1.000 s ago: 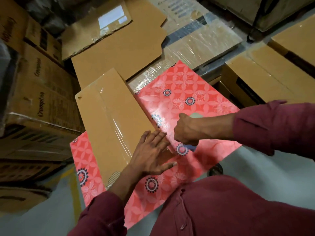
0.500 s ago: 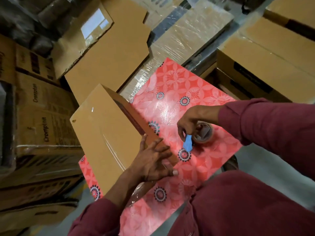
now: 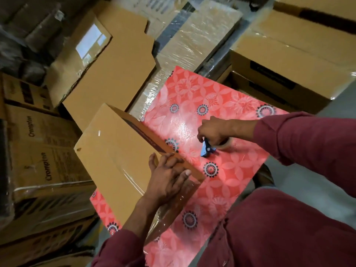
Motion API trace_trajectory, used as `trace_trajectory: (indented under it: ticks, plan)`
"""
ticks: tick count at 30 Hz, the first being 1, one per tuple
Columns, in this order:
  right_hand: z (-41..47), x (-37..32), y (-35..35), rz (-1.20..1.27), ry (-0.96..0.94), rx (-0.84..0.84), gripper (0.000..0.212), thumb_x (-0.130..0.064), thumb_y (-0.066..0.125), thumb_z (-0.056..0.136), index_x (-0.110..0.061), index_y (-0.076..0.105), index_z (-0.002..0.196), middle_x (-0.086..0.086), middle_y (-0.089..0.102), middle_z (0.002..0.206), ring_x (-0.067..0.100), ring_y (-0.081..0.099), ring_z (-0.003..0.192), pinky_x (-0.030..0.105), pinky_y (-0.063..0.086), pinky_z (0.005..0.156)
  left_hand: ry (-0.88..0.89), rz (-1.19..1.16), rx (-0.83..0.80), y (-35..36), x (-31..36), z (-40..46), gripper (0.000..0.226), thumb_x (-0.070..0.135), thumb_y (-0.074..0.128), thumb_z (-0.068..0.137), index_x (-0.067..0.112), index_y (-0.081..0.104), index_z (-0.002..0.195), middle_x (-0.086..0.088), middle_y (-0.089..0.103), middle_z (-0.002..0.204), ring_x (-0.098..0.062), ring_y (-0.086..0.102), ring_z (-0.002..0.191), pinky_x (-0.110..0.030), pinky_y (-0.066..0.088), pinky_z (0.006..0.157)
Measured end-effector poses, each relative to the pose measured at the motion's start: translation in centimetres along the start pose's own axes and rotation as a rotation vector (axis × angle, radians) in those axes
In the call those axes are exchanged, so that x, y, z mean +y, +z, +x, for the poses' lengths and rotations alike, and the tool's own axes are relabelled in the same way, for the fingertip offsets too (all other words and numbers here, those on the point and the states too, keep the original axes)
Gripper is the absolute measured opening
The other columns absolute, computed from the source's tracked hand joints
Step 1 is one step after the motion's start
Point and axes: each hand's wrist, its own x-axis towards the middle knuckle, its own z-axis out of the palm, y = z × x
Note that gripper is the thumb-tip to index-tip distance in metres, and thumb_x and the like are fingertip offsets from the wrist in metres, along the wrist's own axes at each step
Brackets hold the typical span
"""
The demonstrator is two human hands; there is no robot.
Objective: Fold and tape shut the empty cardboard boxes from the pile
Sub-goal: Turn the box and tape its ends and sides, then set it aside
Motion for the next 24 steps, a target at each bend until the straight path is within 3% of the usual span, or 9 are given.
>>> trace_trajectory:
  ticks: [3, 6, 9, 11, 13, 15, 17, 20, 24]
  plan:
    - [-2.9, -2.7, 1.7, 0.156, 0.129, 0.237, 0.053, -0.021, 0.061, 0.083, -0.029, 0.062, 0.135, 0.001, 0.063, 0.131, 0.031, 0.054, 0.117, 0.042, 0.048, 0.088, 0.015, 0.05, 0.043, 0.7, -0.3, -0.3, 0.055, 0.06, 0.028, 0.108, 0.036, 0.077, 0.103, 0.019, 0.064, 0.12, -0.018, 0.048, 0.13, -0.064, 0.016, 0.113]
    - [-6.3, -7.9, 4.1, 0.506, 0.279, 0.47, 0.059, -0.022, 0.054, 0.076, -0.02, 0.067, 0.133, 0.008, 0.069, 0.128, 0.032, 0.062, 0.116, 0.046, 0.054, 0.088, 0.017, 0.048, 0.118, 1.0, -0.3, -0.4, 0.051, 0.058, 0.031, 0.109, 0.037, 0.077, 0.102, 0.021, 0.065, 0.113, -0.014, 0.049, 0.125, -0.061, 0.019, 0.11]
    - [-8.3, -13.3, 7.2, 0.77, 0.394, 0.673, 0.069, -0.01, 0.05, 0.071, -0.016, 0.064, 0.138, 0.008, 0.068, 0.133, 0.029, 0.063, 0.121, 0.044, 0.053, 0.099, 0.027, 0.066, 0.148, 1.6, -0.6, -0.4, 0.055, 0.06, 0.025, 0.109, 0.039, 0.076, 0.106, 0.022, 0.066, 0.113, -0.012, 0.049, 0.125, -0.062, 0.022, 0.108]
    - [-8.4, -15.6, 8.5, 0.867, 0.409, 0.767, 0.078, -0.007, 0.05, 0.067, -0.017, 0.059, 0.143, 0.003, 0.065, 0.139, 0.019, 0.06, 0.127, 0.029, 0.046, 0.108, 0.03, 0.089, 0.145, 1.9, -0.7, -0.3, 0.058, 0.061, 0.022, 0.109, 0.039, 0.075, 0.11, 0.02, 0.066, 0.114, -0.014, 0.049, 0.124, -0.062, 0.022, 0.108]
    - [-8.1, -17.5, 8.4, 0.926, 0.401, 0.83, 0.081, 0.001, 0.053, 0.069, -0.016, 0.055, 0.148, 0.0, 0.059, 0.144, 0.007, 0.053, 0.128, 0.009, 0.036, 0.103, 0.03, 0.06, 0.164, 2.1, -0.8, -0.5, 0.055, 0.059, 0.024, 0.11, 0.035, 0.073, 0.11, 0.016, 0.068, 0.112, -0.018, 0.051, 0.122, -0.062, 0.021, 0.108]
    - [-7.3, -18.7, 8.0, 0.979, 0.386, 0.896, 0.082, 0.014, 0.055, 0.072, -0.01, 0.051, 0.15, -0.004, 0.055, 0.138, -0.005, 0.048, 0.118, -0.001, 0.033, 0.095, 0.032, 0.032, 0.184, 2.1, -0.7, -0.7, 0.051, 0.056, 0.026, 0.11, 0.032, 0.071, 0.11, 0.012, 0.068, 0.11, -0.021, 0.052, 0.121, -0.064, 0.02, 0.109]
    - [-6.5, -19.7, 8.2, 1.043, 0.369, 0.927, 0.079, 0.019, 0.055, 0.074, -0.006, 0.051, 0.149, -0.007, 0.053, 0.134, -0.01, 0.048, 0.114, 0.005, 0.039, 0.1, 0.035, 0.031, 0.181, 2.1, -0.7, -0.6, 0.051, 0.055, 0.025, 0.109, 0.032, 0.07, 0.111, 0.01, 0.068, 0.11, -0.023, 0.053, 0.12, -0.065, 0.02, 0.109]
    - [-5.2, -21.4, 10.0, 1.162, 0.333, 0.938, 0.07, 0.011, 0.064, 0.085, -0.01, 0.049, 0.15, -0.008, 0.053, 0.144, -0.013, 0.05, 0.128, 0.025, 0.042, 0.115, 0.04, 0.049, 0.189, 2.2, -0.9, -0.5, 0.052, 0.053, 0.025, 0.11, 0.028, 0.069, 0.102, 0.008, 0.066, 0.106, -0.024, 0.052, 0.118, -0.064, 0.02, 0.108]
    - [-4.1, -24.7, 12.4, 1.12, 0.359, 0.998, 0.092, 0.003, 0.054, 0.073, -0.006, 0.028, 0.161, 0.006, 0.032, 0.166, 0.015, 0.031, 0.153, 0.039, 0.03, 0.125, 0.029, 0.06, 0.193, 2.4, -0.9, -0.4, 0.052, 0.053, 0.024, 0.11, 0.027, 0.069, 0.102, 0.008, 0.067, 0.106, -0.025, 0.052, 0.117, -0.064, 0.02, 0.108]
